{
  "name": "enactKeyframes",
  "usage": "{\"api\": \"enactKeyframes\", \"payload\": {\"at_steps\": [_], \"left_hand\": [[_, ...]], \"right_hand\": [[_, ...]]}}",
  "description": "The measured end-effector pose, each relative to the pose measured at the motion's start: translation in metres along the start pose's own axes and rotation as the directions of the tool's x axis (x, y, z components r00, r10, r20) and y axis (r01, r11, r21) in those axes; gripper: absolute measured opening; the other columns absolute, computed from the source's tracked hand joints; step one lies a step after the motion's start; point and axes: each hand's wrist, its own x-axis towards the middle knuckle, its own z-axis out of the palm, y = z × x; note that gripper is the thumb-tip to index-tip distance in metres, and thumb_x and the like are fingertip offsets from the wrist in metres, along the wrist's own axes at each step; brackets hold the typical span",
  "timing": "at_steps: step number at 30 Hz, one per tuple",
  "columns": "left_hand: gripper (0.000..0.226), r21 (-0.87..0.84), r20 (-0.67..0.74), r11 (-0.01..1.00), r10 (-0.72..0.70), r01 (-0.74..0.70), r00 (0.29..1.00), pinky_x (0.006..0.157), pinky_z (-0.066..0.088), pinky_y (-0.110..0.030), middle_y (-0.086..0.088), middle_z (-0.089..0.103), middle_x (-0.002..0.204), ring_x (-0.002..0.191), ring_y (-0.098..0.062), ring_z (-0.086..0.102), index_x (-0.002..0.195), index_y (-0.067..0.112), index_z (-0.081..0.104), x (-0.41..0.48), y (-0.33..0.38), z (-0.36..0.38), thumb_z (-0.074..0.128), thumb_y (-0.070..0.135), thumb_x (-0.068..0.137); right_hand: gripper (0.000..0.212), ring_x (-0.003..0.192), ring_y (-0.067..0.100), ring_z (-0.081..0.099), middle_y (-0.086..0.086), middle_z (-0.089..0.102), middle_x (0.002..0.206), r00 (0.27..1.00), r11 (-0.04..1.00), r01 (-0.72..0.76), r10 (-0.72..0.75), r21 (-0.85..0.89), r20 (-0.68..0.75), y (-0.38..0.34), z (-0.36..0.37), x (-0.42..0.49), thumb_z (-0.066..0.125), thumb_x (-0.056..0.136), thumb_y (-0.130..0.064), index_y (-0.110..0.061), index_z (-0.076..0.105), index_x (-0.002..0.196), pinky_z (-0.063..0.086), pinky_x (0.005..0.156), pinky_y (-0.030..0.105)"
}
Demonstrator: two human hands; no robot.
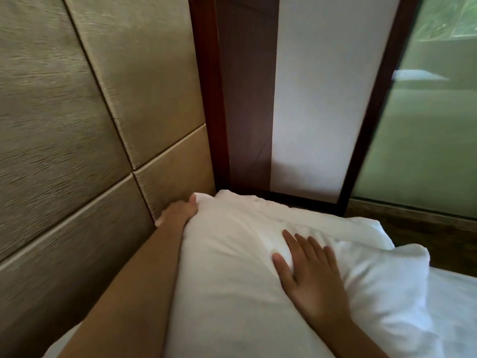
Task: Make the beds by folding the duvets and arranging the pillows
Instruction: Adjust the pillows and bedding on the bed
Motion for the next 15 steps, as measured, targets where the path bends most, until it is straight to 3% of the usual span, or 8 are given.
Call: {"api": "enactKeyframes", "payload": {"at_steps": [2,3,5,6,8,10,13,15], "left_hand": [[0.057,0.068,-0.341,0.997,0.060,-0.039,0.938,0.095,0.039,-0.044,-0.020,0.048,0.132,0.121,-0.037,0.047,0.127,0.004,0.052,-0.014,0.010,0.001,0.024,0.045,0.099],[0.049,0.057,-0.501,0.987,0.158,-0.150,0.851,0.090,0.041,-0.043,-0.020,0.051,0.127,0.115,-0.038,0.050,0.122,0.003,0.055,-0.016,0.014,-0.002,0.027,0.037,0.101],[0.044,0.000,-0.595,0.903,0.345,-0.429,0.726,0.087,0.042,-0.040,-0.019,0.058,0.120,0.107,-0.035,0.054,0.115,0.005,0.062,-0.016,0.023,-0.013,0.031,0.032,0.100],[0.046,-0.112,-0.490,0.846,0.409,-0.521,0.770,0.089,0.042,-0.036,-0.016,0.062,0.118,0.104,-0.030,0.057,0.111,0.008,0.066,-0.012,0.026,-0.016,0.031,0.036,0.101],[0.052,-0.349,0.031,0.863,0.401,-0.366,0.916,0.092,0.040,-0.028,-0.014,0.061,0.119,0.103,-0.022,0.058,0.105,0.010,0.069,-0.009,0.027,-0.007,0.030,0.044,0.101],[0.062,-0.248,0.342,0.950,0.270,-0.191,0.900,0.106,0.032,-0.030,-0.014,0.051,0.136,0.124,-0.025,0.048,0.120,0.007,0.062,-0.008,0.025,0.004,0.023,0.050,0.100],[0.069,-0.166,0.277,0.986,0.082,-0.037,0.957,0.117,0.017,-0.036,-0.018,0.023,0.154,0.143,-0.027,0.022,0.144,0.001,0.033,0.005,0.012,0.015,0.013,0.050,0.100],[0.069,-0.143,0.231,0.989,-0.005,0.039,0.973,0.117,0.016,-0.037,-0.020,0.018,0.155,0.144,-0.029,0.018,0.147,0.000,0.023,0.007,0.002,0.014,0.010,0.049,0.100]], "right_hand": [[0.113,0.144,0.018,0.022,-0.005,0.034,0.151,1.000,1.000,-0.009,0.009,-0.004,-0.008,0.000,0.010,0.002,-0.033,0.061,-0.077,-0.033,0.025,0.147,0.006,0.117,0.036],[0.113,0.144,0.017,0.019,-0.006,0.031,0.153,1.000,1.000,-0.013,0.013,-0.008,0.001,0.000,0.014,0.003,-0.035,0.060,-0.076,-0.034,0.022,0.148,0.004,0.117,0.035],[0.115,0.145,0.016,0.014,-0.007,0.027,0.154,1.000,1.000,-0.021,0.021,-0.001,0.022,-0.002,0.017,0.003,-0.038,0.056,-0.075,-0.035,0.016,0.149,0.000,0.117,0.034],[0.116,0.145,0.016,0.013,-0.007,0.026,0.155,0.999,1.000,-0.019,0.019,-0.002,0.028,-0.004,0.016,0.003,-0.039,0.055,-0.075,-0.035,0.015,0.149,0.000,0.117,0.035],[0.117,0.145,0.015,0.015,-0.008,0.027,0.154,1.000,1.000,-0.006,0.006,-0.001,0.023,-0.005,0.015,0.001,-0.039,0.055,-0.075,-0.035,0.017,0.149,0.000,0.117,0.034],[0.115,0.144,0.016,0.020,-0.007,0.033,0.152,1.000,1.000,-0.007,0.007,0.026,-0.002,-0.005,0.014,-0.001,-0.034,0.059,-0.078,-0.033,0.025,0.147,0.000,0.115,0.032],[0.113,0.143,0.018,0.024,-0.006,0.037,0.149,1.000,0.999,-0.022,0.022,0.024,-0.022,-0.002,0.018,-0.003,-0.029,0.062,-0.079,-0.032,0.029,0.146,0.001,0.113,0.032],[0.115,0.144,0.017,0.019,-0.007,0.031,0.152,0.999,0.999,-0.032,0.031,0.010,0.013,-0.002,0.020,-0.001,-0.034,0.058,-0.078,-0.034,0.022,0.148,0.002,0.116,0.033]]}}
